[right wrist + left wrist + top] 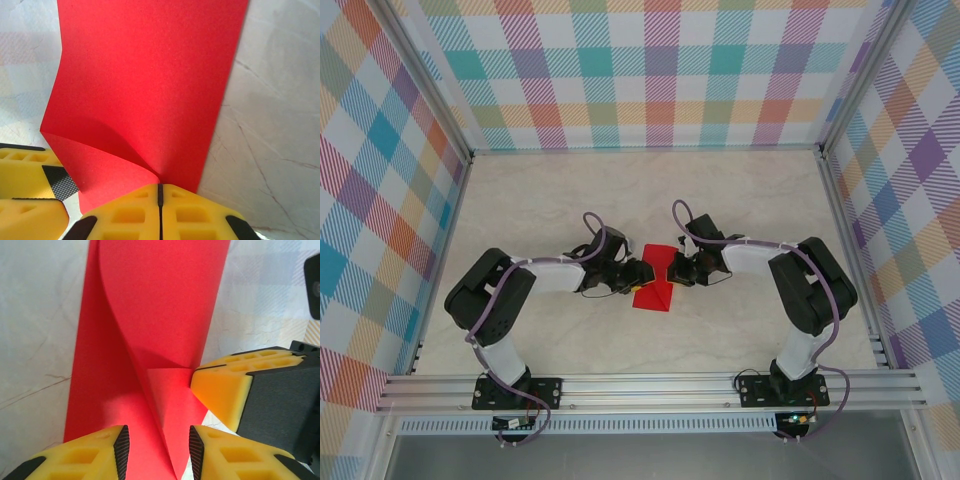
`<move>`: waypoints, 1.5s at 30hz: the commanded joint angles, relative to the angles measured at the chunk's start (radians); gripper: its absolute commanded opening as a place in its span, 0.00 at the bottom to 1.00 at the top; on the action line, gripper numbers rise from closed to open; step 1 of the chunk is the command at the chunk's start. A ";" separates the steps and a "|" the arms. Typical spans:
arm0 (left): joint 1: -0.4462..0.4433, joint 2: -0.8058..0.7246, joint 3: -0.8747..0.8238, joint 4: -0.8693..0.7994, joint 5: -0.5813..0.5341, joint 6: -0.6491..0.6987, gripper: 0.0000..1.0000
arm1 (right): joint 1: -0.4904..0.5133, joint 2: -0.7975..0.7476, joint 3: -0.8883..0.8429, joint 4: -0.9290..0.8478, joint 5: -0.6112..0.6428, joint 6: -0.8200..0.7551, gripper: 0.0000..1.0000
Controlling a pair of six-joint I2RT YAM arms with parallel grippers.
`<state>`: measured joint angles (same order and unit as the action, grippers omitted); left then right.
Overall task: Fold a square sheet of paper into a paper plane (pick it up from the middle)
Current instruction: Turn over the paper at the center of the table.
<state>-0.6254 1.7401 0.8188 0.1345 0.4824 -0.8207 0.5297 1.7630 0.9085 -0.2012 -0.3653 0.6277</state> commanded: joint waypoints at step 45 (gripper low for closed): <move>-0.073 -0.277 0.445 -0.918 -0.864 0.439 0.02 | -0.166 -0.617 -0.281 -0.072 0.367 -0.081 1.00</move>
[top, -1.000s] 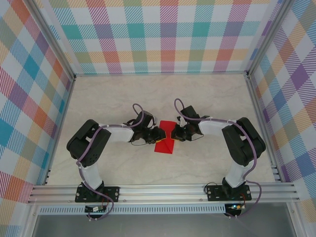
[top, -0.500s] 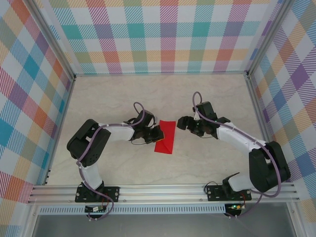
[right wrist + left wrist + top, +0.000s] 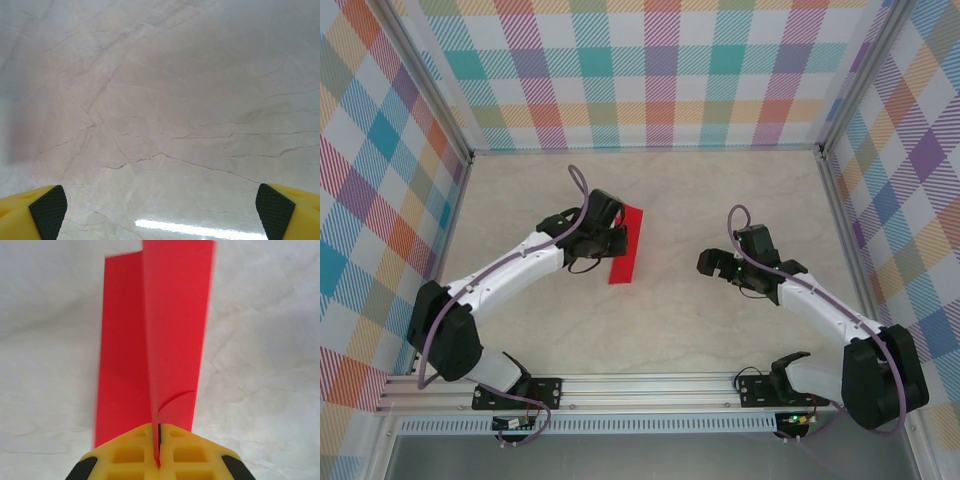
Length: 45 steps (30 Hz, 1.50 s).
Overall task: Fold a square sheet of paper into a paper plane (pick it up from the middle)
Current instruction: Turn over the paper at the center of the table.
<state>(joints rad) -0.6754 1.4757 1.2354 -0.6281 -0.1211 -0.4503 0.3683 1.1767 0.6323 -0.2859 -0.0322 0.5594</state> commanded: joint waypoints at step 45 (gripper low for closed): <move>-0.184 0.325 0.000 0.134 -0.181 -0.024 0.51 | -0.048 0.016 -0.016 -0.013 0.101 0.027 1.00</move>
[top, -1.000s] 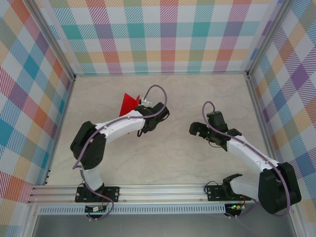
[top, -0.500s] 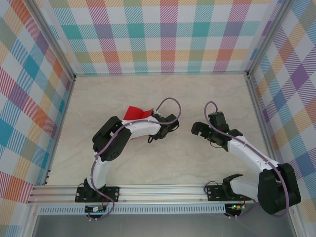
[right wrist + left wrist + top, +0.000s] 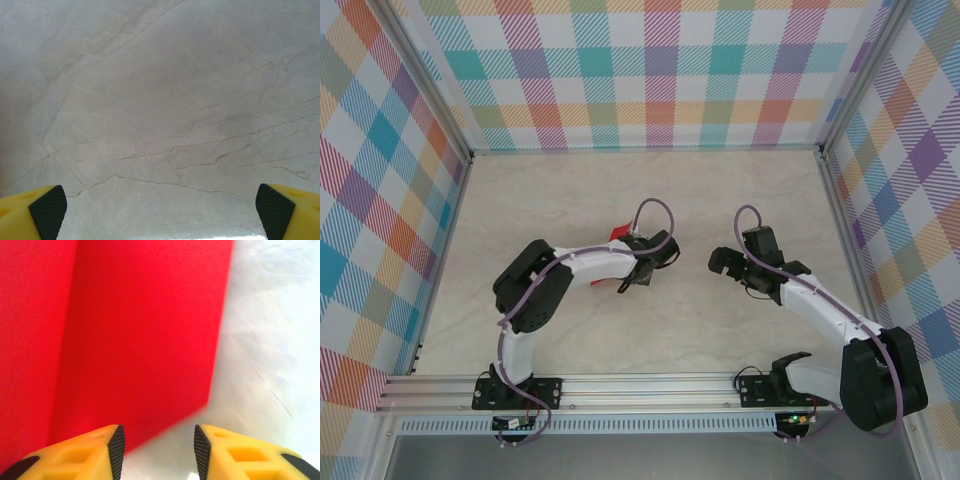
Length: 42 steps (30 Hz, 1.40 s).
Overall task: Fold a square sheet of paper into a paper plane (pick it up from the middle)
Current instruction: Turn over the paper at the center of the table, then move the paper to the center of the table.
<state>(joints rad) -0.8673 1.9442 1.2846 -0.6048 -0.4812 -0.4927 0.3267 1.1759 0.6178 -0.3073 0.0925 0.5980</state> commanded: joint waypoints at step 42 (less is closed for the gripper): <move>0.617 -0.958 -0.762 0.250 0.377 -0.279 1.00 | 0.510 0.965 0.912 0.037 -0.312 0.231 0.95</move>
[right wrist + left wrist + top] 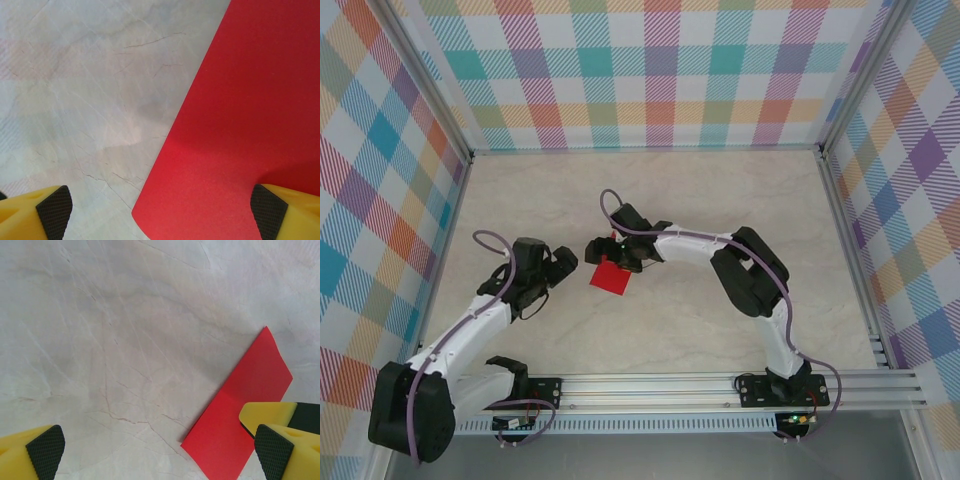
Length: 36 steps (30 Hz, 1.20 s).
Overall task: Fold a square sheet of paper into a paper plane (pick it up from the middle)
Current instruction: Move the paper to the center of the table.
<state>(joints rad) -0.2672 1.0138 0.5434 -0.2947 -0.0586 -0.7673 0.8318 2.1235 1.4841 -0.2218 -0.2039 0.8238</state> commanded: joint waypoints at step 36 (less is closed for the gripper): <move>-0.184 0.329 0.118 0.333 0.414 0.074 0.69 | -0.040 -0.669 -0.580 -0.213 0.193 0.132 0.93</move>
<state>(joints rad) -0.4129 1.2987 0.6250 -0.0711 0.2665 -0.6624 0.8078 1.4773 0.9527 -0.4271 -0.0807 0.8391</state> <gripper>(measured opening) 0.715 0.931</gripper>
